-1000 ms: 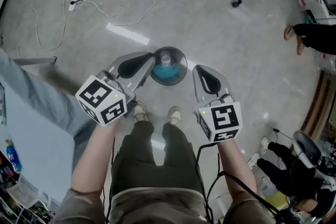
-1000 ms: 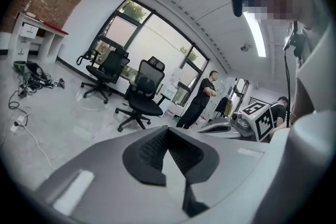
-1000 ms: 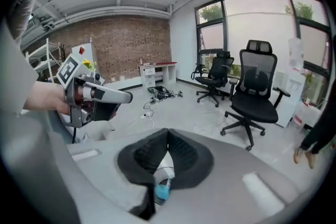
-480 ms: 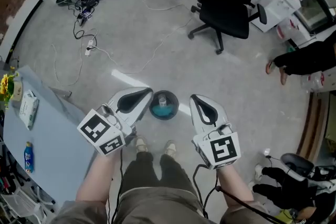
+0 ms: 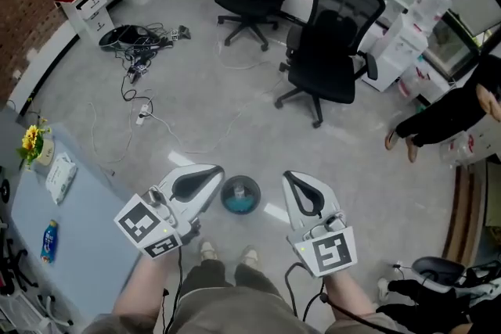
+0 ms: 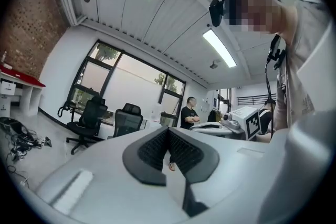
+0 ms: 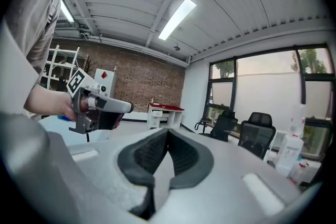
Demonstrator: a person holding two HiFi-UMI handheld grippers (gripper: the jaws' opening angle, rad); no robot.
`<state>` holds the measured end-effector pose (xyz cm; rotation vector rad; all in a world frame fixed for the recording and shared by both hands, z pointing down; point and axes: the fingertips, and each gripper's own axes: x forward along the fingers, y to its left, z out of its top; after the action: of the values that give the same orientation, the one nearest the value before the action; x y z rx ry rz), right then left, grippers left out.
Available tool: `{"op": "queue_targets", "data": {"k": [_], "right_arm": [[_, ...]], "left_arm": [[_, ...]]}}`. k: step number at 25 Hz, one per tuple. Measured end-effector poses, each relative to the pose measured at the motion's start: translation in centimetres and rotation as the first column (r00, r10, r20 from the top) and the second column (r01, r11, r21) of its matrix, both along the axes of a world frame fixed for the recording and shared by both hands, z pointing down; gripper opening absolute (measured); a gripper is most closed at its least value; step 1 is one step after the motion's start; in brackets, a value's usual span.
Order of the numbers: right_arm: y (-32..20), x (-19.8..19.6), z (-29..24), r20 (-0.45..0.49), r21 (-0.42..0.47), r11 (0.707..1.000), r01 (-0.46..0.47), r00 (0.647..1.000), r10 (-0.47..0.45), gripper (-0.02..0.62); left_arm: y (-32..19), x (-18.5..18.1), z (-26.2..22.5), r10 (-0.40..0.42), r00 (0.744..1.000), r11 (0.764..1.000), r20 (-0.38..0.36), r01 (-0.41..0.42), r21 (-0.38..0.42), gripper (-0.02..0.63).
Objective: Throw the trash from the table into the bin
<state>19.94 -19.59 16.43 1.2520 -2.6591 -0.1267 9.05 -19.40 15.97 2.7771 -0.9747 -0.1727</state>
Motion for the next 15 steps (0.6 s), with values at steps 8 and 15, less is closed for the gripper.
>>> {"op": "queue_targets", "data": {"k": [8,15], "right_arm": [[4.5,1.0,-6.3,0.042,0.111,0.994,-0.003,0.999,-0.002,0.003],[5.6,1.4,-6.9,0.033,0.122,0.992,-0.018,0.999,0.014,0.003]], "left_arm": [[5.2,1.8,-5.4,0.035,0.999,0.996,0.002,-0.035,0.085,-0.002],[5.9,0.5,-7.3,-0.043,0.999,0.99,0.004,0.042,0.134,-0.002]]}}
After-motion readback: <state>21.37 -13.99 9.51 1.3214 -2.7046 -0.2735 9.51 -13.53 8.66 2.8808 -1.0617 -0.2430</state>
